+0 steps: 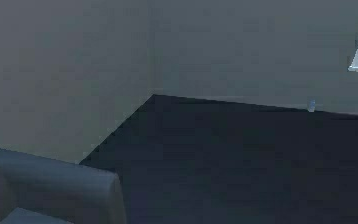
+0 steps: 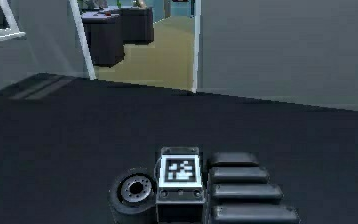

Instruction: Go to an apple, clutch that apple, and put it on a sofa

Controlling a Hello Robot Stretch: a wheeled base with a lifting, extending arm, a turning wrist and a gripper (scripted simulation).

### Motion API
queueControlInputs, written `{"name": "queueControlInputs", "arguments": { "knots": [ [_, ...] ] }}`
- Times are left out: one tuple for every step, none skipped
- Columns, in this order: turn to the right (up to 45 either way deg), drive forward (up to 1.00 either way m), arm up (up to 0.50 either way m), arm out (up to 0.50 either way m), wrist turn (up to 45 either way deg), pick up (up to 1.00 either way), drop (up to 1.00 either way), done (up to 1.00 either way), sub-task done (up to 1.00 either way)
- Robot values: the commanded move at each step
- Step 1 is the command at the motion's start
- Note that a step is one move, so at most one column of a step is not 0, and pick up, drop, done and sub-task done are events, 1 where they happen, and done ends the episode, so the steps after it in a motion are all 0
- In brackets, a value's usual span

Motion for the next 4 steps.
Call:
{"name": "queueControlInputs", "arguments": {
  "knots": [
    [-3.0,0.0,0.0,0.0,0.0,0.0,0.0,0.0,0.0],
    [0.0,0.85,0.0,0.0,0.0,0.0,0.0,0.0,0.0],
    [-21.0,0.0,0.0,0.0,0.0,0.0,0.0,0.0,0.0],
    [0.0,0.2,0.0,0.0,0.0,0.0,0.0,0.0,0.0]
  ]
}}
